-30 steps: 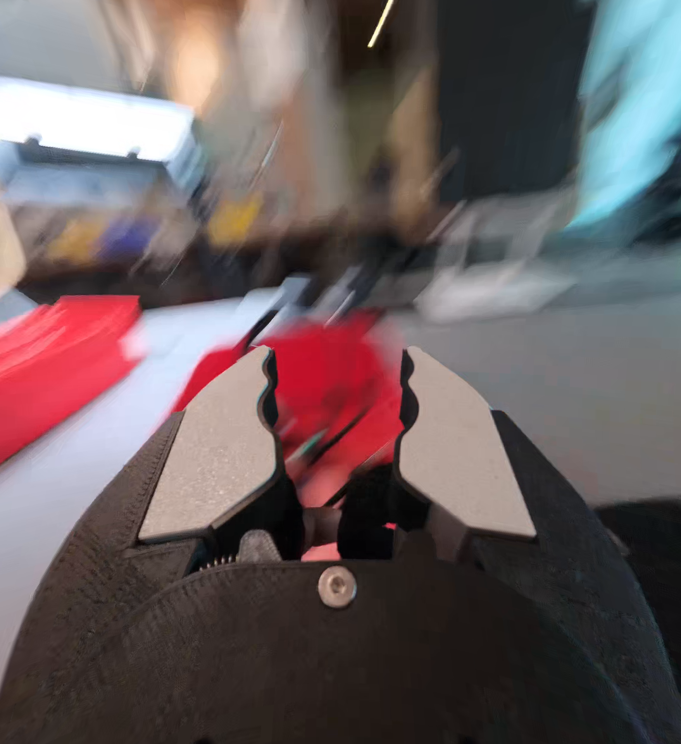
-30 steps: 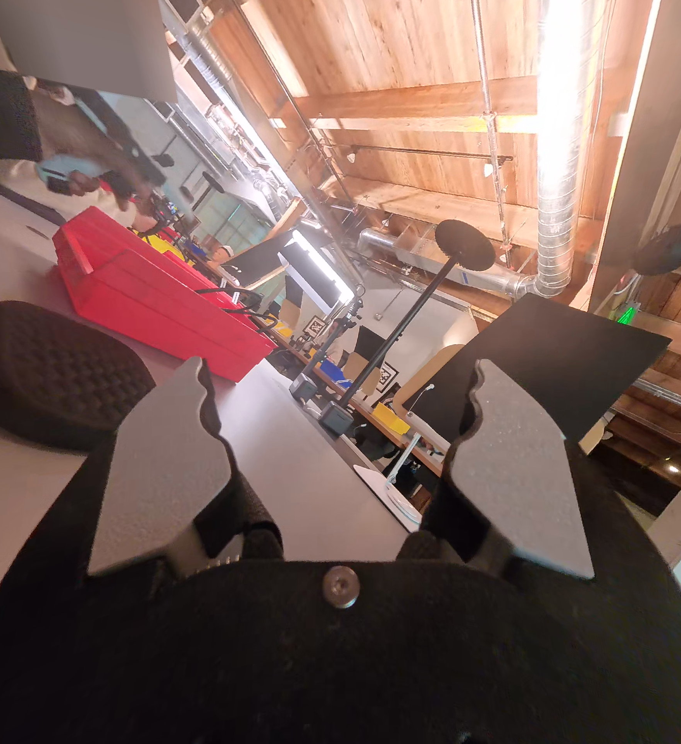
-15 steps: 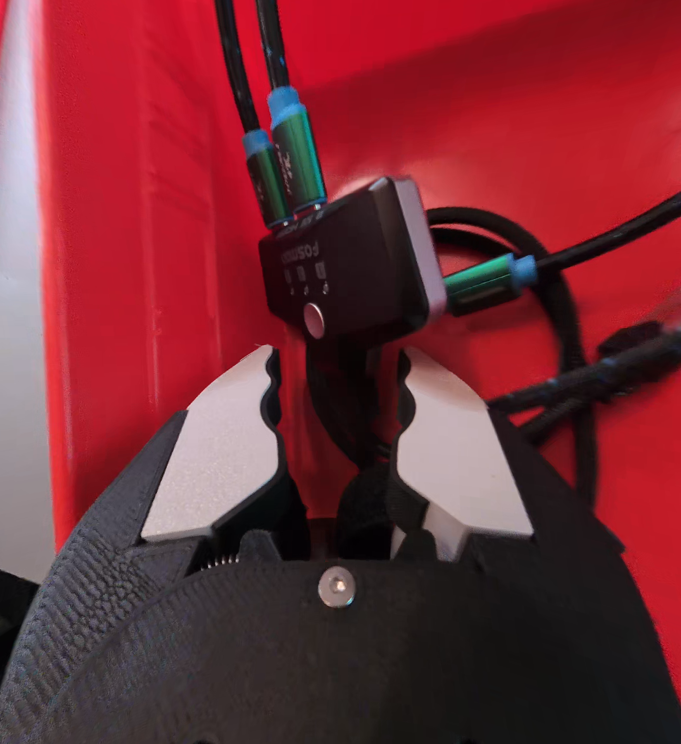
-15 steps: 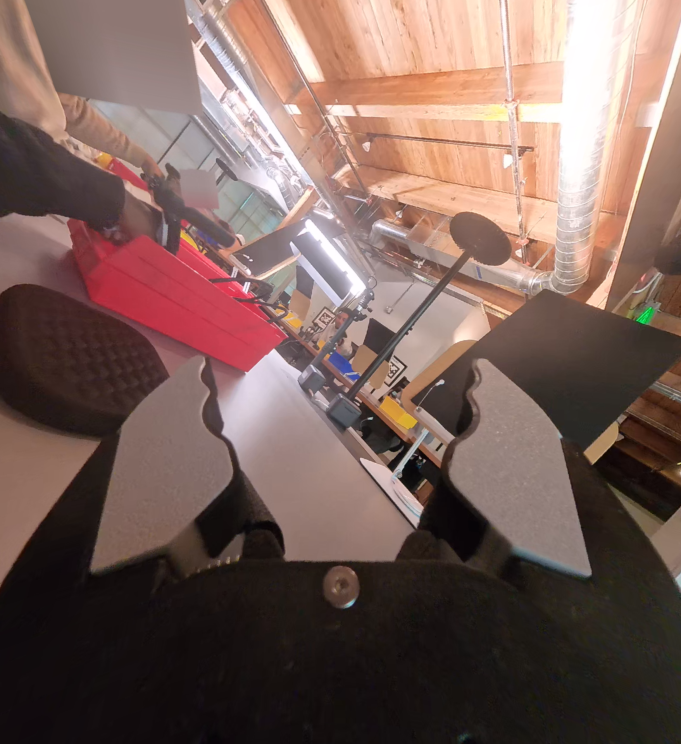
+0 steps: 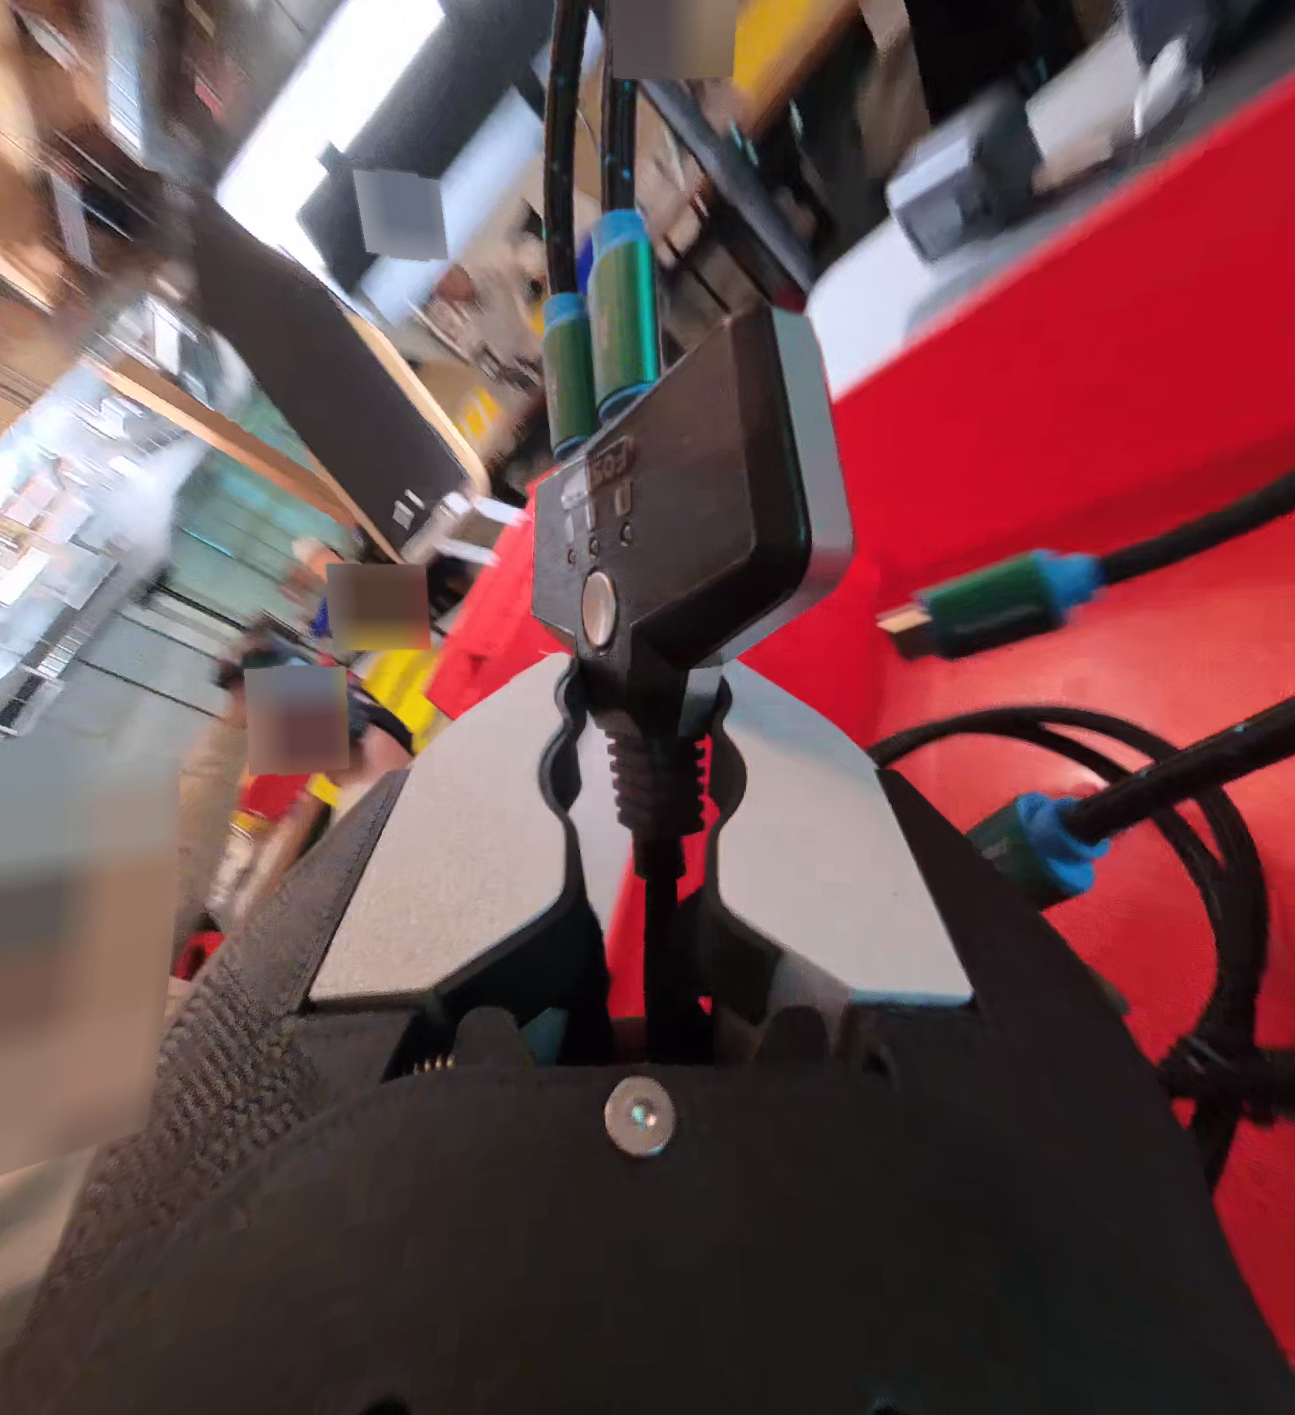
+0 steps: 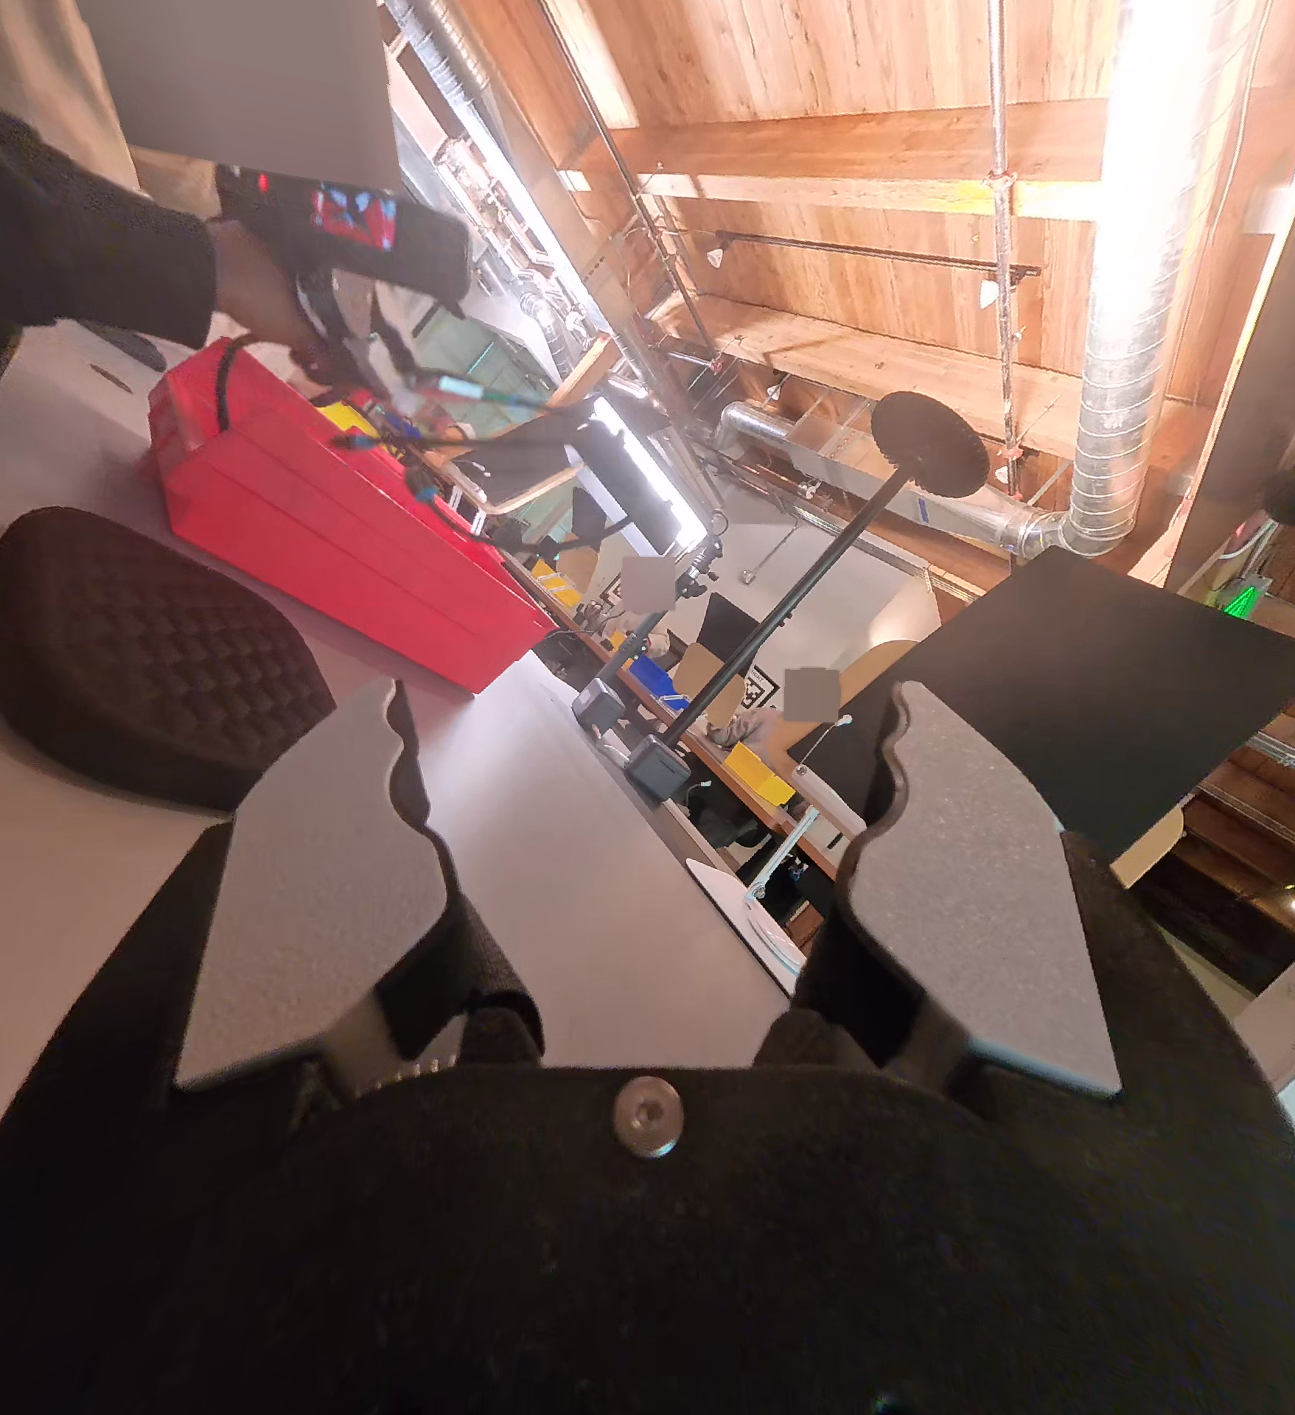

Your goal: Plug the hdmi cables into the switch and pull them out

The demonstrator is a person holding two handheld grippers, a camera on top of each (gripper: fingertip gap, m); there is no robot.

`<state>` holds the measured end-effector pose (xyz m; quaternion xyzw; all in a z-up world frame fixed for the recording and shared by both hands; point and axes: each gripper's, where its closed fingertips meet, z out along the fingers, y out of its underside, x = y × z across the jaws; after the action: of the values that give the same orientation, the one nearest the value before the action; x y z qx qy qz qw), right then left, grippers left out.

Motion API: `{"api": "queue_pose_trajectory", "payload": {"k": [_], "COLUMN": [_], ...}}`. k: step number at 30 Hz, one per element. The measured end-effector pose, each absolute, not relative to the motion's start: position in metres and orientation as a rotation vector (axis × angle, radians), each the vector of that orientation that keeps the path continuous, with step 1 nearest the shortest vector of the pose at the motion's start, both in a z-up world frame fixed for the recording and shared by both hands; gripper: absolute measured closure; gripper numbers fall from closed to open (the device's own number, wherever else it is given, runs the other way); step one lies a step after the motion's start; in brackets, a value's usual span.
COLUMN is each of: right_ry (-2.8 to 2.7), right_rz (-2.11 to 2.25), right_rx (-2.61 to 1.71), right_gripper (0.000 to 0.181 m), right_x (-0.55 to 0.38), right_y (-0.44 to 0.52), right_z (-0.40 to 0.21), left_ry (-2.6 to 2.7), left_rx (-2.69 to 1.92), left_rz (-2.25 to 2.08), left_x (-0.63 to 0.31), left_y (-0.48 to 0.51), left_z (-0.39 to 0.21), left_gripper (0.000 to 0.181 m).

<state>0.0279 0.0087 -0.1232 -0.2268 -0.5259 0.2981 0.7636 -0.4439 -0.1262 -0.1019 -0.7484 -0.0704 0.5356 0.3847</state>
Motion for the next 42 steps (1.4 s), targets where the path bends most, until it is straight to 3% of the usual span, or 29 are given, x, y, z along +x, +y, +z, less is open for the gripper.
{"api": "queue_pose_trajectory", "payload": {"k": [12, 18, 22, 30, 38, 40, 42], "right_ry": [-1.038, -1.002, -0.914, -0.32, -0.152, -0.198, -0.354], "right_rz": [0.817, 0.893, 1.004, 1.4, 1.356, 1.5, 1.739], "right_rx": [-0.581, -0.61, -0.65, -0.764, -0.604, -0.656, -0.855], "right_gripper": [0.073, 0.076, 0.079, 0.101, 0.109, 0.125, 0.157], "right_x": [0.039, 0.043, 0.053, 0.119, 0.162, 0.151, 0.118], "right_y": [0.02, 0.024, 0.033, 0.101, 0.087, 0.064, 0.036], "right_z": [-0.111, -0.108, -0.099, -0.071, -0.026, -0.009, -0.012], "left_ry": [0.136, 0.253, 0.322, 0.593, 0.765, 0.756, 0.744], "left_rx": [-1.284, -1.147, -1.192, -1.362, -1.402, -1.407, -1.396], "left_rz": [1.552, 1.529, 1.446, 1.392, 1.408, 1.384, 1.376], "left_x": [-0.319, -0.258, -0.219, -0.159, -0.127, -0.122, -0.119], "left_y": [-0.07, -0.029, 0.005, 0.064, 0.081, 0.083, 0.083], "left_z": [0.107, 0.168, 0.132, -0.035, -0.12, -0.133, -0.14], "left_gripper": [0.154, 0.154, 0.155, 0.157, 0.158, 0.158, 0.158]}}
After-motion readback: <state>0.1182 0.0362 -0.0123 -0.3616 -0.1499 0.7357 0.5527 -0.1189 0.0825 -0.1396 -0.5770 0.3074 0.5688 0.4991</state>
